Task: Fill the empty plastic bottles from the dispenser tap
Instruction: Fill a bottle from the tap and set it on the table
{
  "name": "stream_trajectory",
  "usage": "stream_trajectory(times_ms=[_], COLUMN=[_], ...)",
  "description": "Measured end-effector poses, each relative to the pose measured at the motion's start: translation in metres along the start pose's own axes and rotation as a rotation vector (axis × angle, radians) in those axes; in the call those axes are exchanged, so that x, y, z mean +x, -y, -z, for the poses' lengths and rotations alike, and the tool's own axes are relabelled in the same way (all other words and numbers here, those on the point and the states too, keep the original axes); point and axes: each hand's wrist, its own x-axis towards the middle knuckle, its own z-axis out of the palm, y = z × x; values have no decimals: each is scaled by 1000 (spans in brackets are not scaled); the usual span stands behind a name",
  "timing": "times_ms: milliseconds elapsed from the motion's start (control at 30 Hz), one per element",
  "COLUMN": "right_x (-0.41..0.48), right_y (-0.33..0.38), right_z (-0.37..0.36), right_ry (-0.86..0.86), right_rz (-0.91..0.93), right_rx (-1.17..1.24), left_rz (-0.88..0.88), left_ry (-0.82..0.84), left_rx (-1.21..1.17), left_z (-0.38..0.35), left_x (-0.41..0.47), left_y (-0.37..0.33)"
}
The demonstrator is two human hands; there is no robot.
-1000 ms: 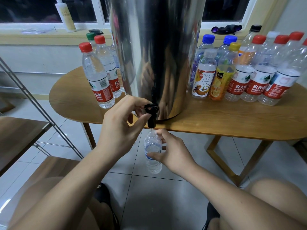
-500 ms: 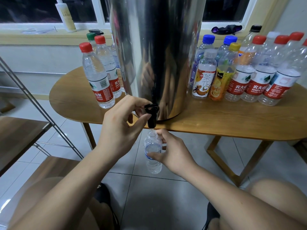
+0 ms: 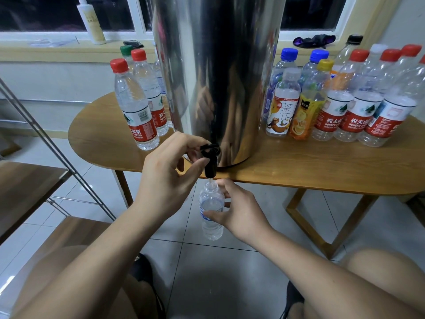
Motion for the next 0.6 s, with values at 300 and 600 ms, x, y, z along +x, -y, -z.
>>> stream_trajectory(times_ms=[300, 600], right_x=[0, 0], right_y=[-2, -2], right_z=[-2, -1], right_ry=[-15, -15], right_rz=[9, 18], right_rx=[44, 20], left_rz=[-1, -3], left_ry=[0, 4], left_rx=[-2, -1], left_z=[0, 1], left_x=[0, 0], left_y=[0, 0])
